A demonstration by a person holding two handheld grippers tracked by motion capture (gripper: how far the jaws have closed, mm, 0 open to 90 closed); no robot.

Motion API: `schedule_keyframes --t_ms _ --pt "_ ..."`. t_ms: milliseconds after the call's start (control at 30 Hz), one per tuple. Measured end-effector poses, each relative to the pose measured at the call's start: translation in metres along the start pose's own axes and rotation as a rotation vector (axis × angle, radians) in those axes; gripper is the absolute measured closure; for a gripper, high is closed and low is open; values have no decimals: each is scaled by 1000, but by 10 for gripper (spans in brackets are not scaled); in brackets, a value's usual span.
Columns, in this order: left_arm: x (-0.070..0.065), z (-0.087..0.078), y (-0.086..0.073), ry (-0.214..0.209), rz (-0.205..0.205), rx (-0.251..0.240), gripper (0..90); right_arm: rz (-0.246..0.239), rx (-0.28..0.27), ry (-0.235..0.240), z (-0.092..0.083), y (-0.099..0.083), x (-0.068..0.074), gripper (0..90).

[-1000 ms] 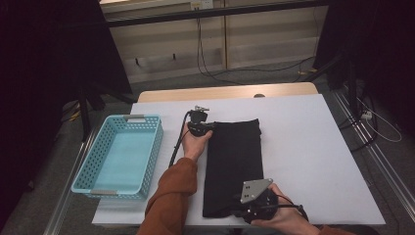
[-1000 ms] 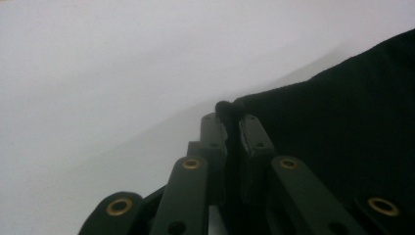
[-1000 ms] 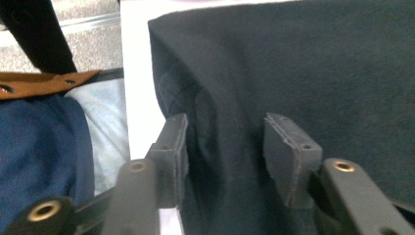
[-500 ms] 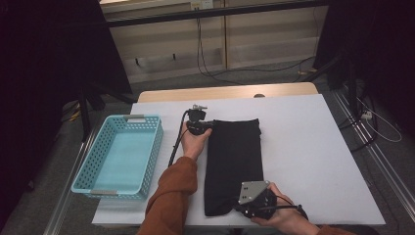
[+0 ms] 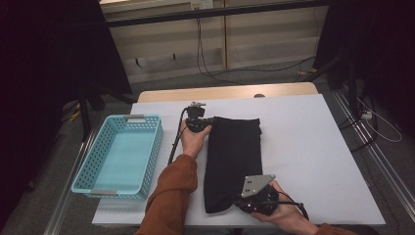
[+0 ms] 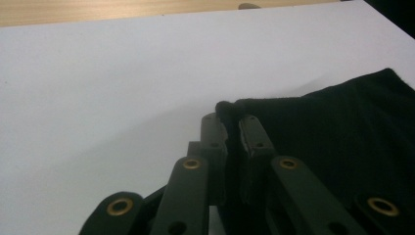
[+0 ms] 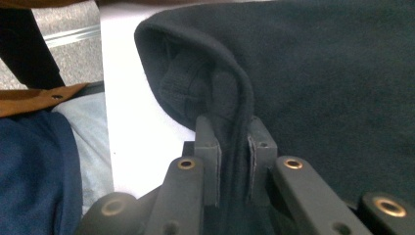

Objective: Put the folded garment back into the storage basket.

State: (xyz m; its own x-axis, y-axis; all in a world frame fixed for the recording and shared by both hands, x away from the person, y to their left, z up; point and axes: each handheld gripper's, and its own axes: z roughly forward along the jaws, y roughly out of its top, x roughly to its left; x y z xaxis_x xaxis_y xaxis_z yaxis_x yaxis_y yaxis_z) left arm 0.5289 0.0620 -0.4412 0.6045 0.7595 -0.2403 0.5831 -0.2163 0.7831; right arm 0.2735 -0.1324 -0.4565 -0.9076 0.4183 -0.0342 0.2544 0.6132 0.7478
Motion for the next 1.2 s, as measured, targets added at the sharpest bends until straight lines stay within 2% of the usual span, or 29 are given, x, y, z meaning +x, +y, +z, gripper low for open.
schedule_keyframes --t_ms 267,533,767,900,1200 --pt "-4 -5 6 6 7 -11 829 23 -67 9 -10 3 -4 800" --pt "-6 -10 12 11 17 -9 830 33 -106 5 -19 4 -5 801" --pt "-7 -15 16 23 4 -11 830 50 -141 9 -24 7 -6 801" --pt "-8 -19 19 22 12 -15 830 56 -154 6 -27 8 -5 801" --pt "-13 -27 28 22 25 -25 830 45 -188 14 -35 14 -4 801"
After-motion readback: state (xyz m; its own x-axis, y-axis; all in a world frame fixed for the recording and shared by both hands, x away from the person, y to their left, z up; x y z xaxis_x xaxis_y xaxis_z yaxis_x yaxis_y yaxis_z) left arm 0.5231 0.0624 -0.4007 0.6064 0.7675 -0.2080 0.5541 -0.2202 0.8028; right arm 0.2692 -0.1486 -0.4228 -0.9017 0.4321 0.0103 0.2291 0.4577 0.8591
